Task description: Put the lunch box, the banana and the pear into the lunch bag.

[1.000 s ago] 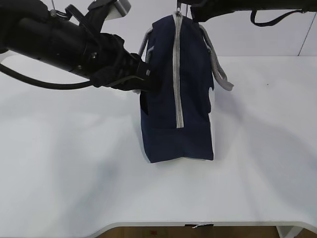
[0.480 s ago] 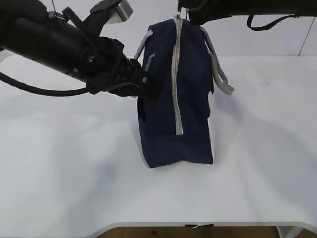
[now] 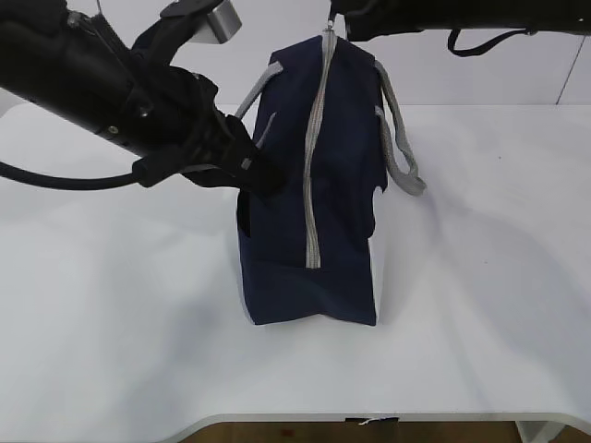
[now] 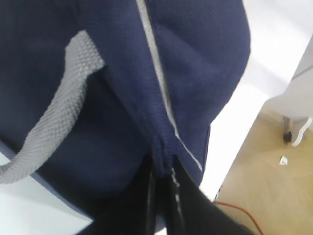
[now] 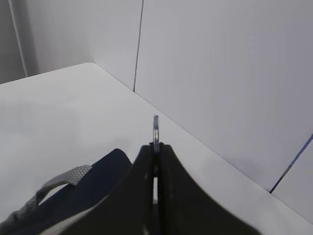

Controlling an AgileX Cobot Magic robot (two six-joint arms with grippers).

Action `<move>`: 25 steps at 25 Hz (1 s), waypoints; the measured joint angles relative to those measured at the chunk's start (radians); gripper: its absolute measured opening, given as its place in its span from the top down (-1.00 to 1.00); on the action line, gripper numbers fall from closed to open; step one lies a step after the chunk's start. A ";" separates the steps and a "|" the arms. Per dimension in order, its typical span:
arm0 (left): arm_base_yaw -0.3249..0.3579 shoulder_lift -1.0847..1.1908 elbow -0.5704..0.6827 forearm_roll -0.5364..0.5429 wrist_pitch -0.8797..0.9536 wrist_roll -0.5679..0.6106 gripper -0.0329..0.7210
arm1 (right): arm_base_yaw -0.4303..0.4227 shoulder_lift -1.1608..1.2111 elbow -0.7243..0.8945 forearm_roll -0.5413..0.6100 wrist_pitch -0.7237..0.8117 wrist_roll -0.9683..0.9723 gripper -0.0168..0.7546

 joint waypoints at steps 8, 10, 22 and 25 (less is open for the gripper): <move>0.000 -0.023 0.000 0.055 0.021 -0.004 0.91 | -0.020 0.082 -0.060 0.079 0.006 0.012 0.94; 0.000 -0.025 0.000 0.071 0.023 -0.005 0.91 | -0.025 0.104 -0.073 0.086 0.011 0.039 0.94; 0.000 -0.032 0.000 0.157 0.033 -0.046 0.88 | -0.152 0.202 -0.091 0.092 0.240 0.324 0.94; 0.000 -0.034 0.000 0.172 0.030 -0.046 0.88 | -0.183 0.220 -0.091 0.092 0.290 0.371 0.94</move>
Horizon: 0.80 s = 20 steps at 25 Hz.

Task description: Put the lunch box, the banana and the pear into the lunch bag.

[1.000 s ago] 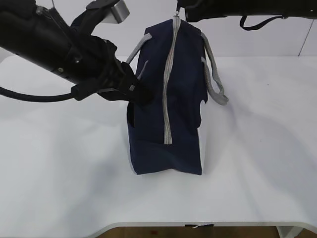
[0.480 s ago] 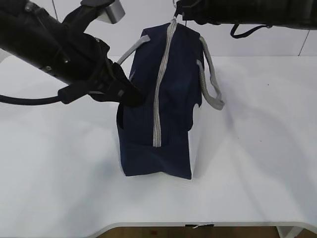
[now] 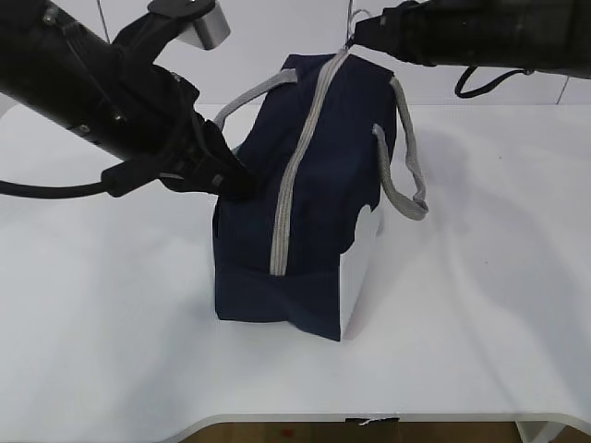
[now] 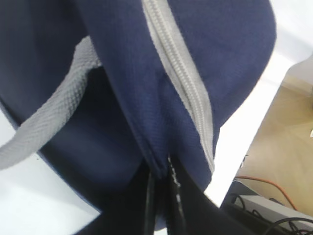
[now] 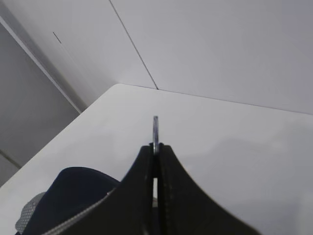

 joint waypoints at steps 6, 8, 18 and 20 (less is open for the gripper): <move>0.000 0.000 0.000 0.028 -0.019 0.000 0.87 | -0.054 0.053 -0.009 -0.004 0.067 0.071 0.94; 0.000 0.000 0.000 0.037 -0.021 0.000 0.87 | -0.064 0.076 -0.010 -0.004 0.076 0.085 0.94; 0.000 0.000 0.000 0.064 -0.034 0.000 0.86 | -0.068 0.155 -0.016 0.008 0.084 0.120 0.94; 0.004 0.000 0.000 0.064 -0.035 0.000 0.86 | -0.069 0.166 -0.016 0.008 0.084 0.122 0.94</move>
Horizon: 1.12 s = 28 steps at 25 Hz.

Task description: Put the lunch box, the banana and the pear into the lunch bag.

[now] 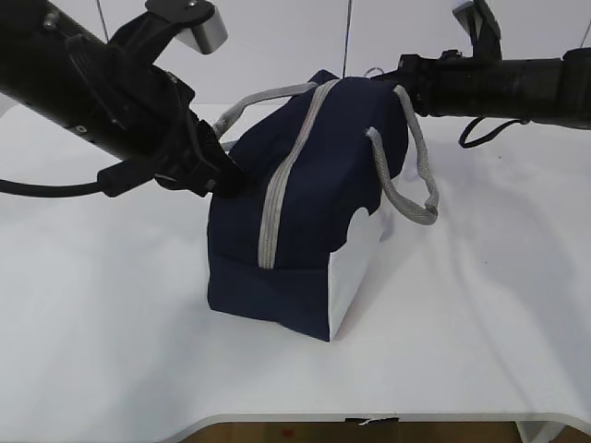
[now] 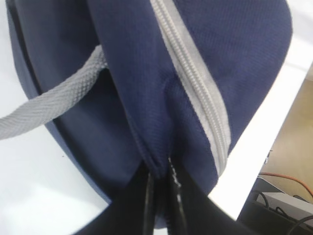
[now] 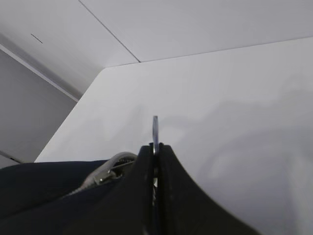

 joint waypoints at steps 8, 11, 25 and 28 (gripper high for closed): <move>0.063 0.000 0.000 -0.039 0.000 0.000 0.84 | -0.005 0.006 -0.006 0.000 0.063 0.002 0.94; 0.072 0.000 0.000 -0.061 -0.004 0.000 0.75 | -0.007 0.008 -0.036 0.000 0.111 0.002 0.94; 0.072 -0.001 -0.133 -0.157 -0.078 0.000 -0.03 | -0.007 0.008 -0.184 -0.089 0.314 0.019 0.94; 0.072 -0.001 -0.164 -0.178 -0.169 0.000 -0.03 | -0.007 -0.002 -0.184 -0.118 0.332 0.020 0.94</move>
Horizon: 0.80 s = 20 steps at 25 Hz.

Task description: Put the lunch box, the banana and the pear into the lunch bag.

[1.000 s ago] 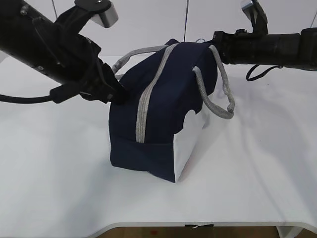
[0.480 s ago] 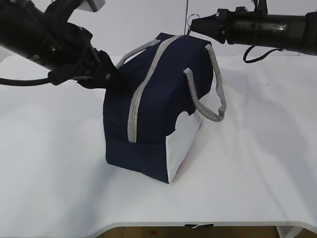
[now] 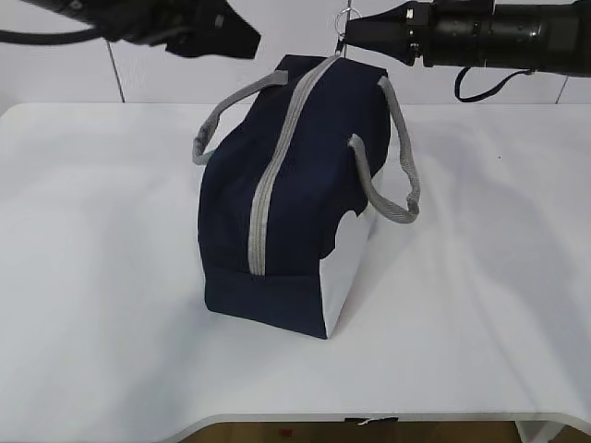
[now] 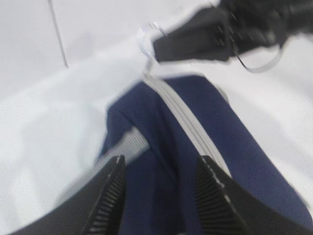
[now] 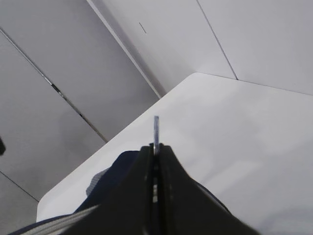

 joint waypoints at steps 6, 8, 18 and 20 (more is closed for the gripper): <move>0.001 0.043 -0.026 -0.064 -0.113 0.000 -0.04 | 0.000 -0.028 -0.003 -0.027 0.012 0.000 0.94; 0.001 0.083 -0.042 -0.080 -0.117 0.000 -0.05 | 0.000 -0.028 -0.003 -0.035 0.012 0.000 0.94; 0.001 0.229 -0.184 -0.141 -0.123 0.000 -0.08 | 0.000 -0.028 -0.003 -0.040 0.014 0.002 0.94; 0.001 0.252 -0.206 -0.146 -0.121 0.000 -0.08 | 0.000 -0.028 -0.005 -0.040 0.014 0.002 0.94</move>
